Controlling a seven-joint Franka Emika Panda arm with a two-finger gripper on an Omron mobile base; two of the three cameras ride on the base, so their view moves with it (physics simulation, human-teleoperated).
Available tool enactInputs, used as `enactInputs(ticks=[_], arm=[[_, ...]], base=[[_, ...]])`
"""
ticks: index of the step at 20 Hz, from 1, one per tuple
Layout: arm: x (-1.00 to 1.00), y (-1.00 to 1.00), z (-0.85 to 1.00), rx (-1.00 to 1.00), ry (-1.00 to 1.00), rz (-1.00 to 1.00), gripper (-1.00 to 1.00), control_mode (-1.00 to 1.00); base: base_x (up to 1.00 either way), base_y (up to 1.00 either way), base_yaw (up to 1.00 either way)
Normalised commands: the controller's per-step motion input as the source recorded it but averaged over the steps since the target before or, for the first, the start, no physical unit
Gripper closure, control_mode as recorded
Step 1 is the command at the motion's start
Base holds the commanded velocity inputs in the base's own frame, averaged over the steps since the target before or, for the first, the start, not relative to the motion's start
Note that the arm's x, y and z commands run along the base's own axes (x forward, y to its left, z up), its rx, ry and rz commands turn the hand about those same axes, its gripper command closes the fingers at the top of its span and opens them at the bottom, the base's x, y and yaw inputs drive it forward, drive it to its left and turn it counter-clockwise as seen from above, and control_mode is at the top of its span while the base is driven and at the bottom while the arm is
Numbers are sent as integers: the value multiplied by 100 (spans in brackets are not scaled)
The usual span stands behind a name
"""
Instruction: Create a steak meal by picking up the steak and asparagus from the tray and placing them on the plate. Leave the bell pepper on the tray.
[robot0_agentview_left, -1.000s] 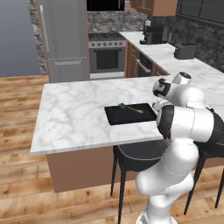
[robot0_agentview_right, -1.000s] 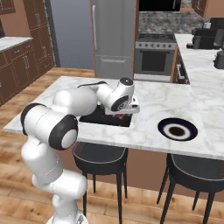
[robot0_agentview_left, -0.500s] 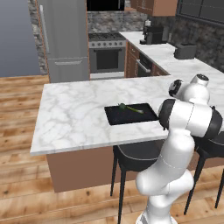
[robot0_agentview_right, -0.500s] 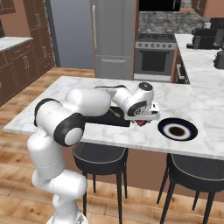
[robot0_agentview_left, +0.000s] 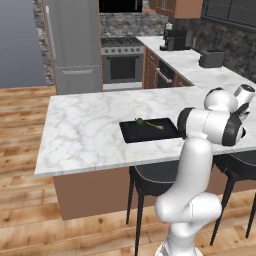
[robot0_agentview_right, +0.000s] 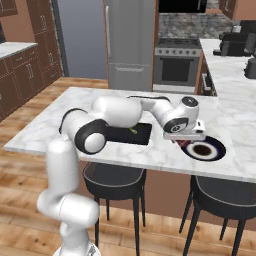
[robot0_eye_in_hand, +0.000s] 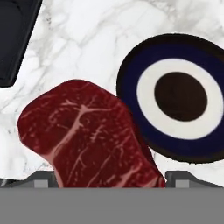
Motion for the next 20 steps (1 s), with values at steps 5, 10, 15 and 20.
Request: enactInputs(ticks=[5, 10, 15, 20], arm=[[33, -60, -18, 6, 0, 0, 100, -100], [37, -56, -36, 5, 1, 0, 100, -100], [32, -22, -55, 0, 0, 0, 100, -100], [27, -5, -35, 0, 0, 0, 100, -100]], base=[[0, 0, 0], [0, 0, 0], [0, 0, 0], [0, 0, 0]])
